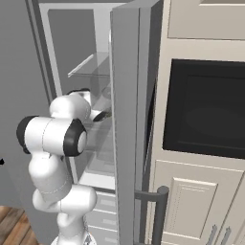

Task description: Pick the banana and orange from the fridge and place them inside the tupperware on the counter.

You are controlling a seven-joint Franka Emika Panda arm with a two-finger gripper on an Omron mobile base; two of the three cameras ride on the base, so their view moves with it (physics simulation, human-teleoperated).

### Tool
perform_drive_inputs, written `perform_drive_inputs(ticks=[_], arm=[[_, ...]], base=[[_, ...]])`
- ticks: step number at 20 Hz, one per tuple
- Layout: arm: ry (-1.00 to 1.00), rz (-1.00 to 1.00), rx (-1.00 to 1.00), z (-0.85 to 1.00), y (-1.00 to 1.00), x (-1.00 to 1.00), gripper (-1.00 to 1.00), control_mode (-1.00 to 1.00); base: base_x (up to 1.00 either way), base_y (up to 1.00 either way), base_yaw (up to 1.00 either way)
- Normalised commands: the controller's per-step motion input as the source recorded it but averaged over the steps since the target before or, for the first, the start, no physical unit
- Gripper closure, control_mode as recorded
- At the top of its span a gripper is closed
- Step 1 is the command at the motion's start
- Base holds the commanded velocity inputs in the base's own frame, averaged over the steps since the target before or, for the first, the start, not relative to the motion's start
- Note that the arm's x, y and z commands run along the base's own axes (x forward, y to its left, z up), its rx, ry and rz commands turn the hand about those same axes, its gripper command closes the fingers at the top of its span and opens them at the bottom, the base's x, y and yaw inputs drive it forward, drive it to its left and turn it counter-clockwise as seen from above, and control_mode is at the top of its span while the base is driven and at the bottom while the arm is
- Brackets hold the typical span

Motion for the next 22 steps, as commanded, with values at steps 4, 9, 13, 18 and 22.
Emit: perform_drive_inputs(ticks=[4, 9, 13, 18, 22], arm=[[0.0, 0.01, -0.01, -0.16, -0.11, -0.26, 1.0, -1.0], [-0.03, 0.0, -0.09, 0.0, -0.04, -0.99, 1.0, -1.0], [-0.11, 0.0, -0.18, 0.24, 0.01, -1.0, 1.0, -1.0], [-0.11, 0.02, -0.23, 0.75, 0.0, -1.0, 1.0, -1.0], [-0.03, 0.01, -0.22, 0.74, 0.01, -1.0, 1.0, -1.0]], base=[[0.0, 0.0, 0.0], [0.0, 0.0, 0.0], [0.0, 0.0, 0.0], [0.0, 0.0, 0.0], [0.0, 0.0, 0.0]])
